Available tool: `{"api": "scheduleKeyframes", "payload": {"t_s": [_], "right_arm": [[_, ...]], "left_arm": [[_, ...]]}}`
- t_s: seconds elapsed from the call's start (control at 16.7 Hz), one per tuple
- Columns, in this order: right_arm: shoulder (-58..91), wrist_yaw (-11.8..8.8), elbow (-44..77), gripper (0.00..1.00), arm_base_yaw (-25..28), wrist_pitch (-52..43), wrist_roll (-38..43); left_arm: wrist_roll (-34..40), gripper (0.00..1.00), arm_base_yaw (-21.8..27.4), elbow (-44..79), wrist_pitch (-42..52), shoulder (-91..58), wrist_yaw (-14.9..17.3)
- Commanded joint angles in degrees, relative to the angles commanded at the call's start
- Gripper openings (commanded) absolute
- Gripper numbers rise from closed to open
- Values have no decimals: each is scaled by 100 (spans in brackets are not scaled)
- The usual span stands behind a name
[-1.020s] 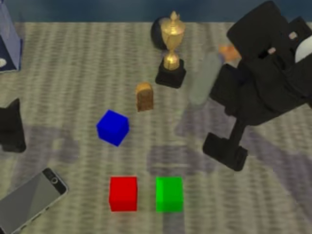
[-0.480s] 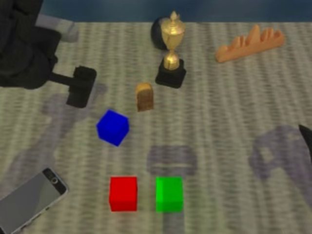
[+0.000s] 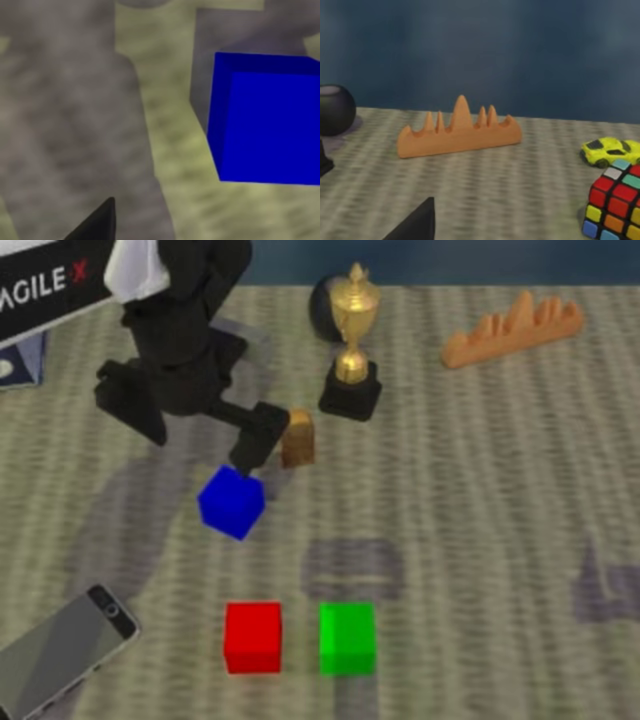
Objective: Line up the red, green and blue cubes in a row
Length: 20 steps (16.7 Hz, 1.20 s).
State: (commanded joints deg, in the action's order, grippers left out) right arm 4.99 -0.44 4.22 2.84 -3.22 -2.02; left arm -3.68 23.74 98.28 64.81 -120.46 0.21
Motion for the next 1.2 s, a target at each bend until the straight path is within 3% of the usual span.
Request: {"api": "scheduleKeyframes", "payload": {"t_s": [0.54,0.96,1.2], "right_arm": [[-499,44,-422,100,-227,322,202],[-499,44,-422,100,-227,322,202],[-499,44,-422,100,-227,322,202]], "left_arm": [[-19,100,79,435,233,-498,-4],[-33,100,96,-385,-1060,-935,0],[-32,100,99,-537,-1272,-1036,1]]}}
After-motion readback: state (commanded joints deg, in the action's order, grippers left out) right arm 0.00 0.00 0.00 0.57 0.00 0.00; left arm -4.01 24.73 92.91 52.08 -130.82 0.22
